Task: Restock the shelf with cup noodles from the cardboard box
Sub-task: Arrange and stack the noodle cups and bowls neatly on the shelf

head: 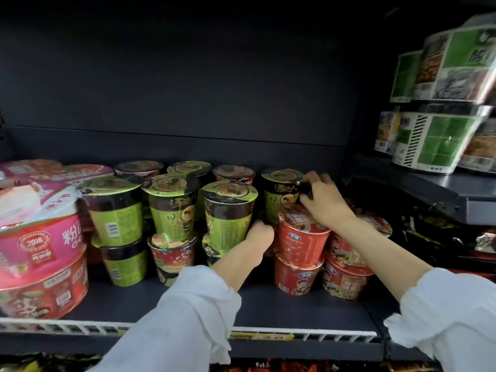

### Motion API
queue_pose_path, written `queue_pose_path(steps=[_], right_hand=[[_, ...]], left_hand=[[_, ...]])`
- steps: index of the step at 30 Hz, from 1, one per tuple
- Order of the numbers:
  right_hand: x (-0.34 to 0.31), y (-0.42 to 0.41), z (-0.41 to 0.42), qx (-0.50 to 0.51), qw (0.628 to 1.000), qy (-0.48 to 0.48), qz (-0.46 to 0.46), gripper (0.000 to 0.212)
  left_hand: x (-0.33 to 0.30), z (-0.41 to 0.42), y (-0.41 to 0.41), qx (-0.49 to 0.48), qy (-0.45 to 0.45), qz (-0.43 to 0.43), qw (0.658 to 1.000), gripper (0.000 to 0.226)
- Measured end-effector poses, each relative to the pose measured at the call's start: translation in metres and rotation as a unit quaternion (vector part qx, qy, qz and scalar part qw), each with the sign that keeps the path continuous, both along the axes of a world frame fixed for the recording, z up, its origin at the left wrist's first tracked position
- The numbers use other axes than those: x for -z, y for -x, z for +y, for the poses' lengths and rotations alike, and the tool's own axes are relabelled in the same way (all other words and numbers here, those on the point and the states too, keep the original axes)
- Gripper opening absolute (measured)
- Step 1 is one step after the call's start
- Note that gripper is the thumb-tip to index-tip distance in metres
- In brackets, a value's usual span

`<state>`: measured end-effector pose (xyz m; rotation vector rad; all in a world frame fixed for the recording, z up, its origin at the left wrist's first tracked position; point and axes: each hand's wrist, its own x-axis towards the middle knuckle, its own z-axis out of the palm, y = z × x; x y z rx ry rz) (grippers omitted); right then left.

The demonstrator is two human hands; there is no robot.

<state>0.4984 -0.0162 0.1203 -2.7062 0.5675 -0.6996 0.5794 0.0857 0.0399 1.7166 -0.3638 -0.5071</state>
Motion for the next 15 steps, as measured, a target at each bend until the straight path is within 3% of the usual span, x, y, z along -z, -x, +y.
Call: queue_pose_path(steps=[5, 8, 15], right_hand=[[-0.012, -0.026, -0.021, -0.049, 0.994, 0.051, 0.081, 0.052], [-0.018, -0.043, -0.027, -0.045, 0.991, 0.066, 0.111, 0.044], [-0.017, -0.057, -0.018, -0.006, 0.991, 0.118, 0.059, 0.036]], left_hand=[[-0.002, -0.026, -0.021, -0.056, 0.034, 0.095, 0.993, 0.043], [0.000, -0.031, -0.022, -0.065, 0.060, 0.128, 0.988, 0.043], [0.000, -0.030, -0.021, -0.077, 0.077, 0.152, 0.982, 0.029]])
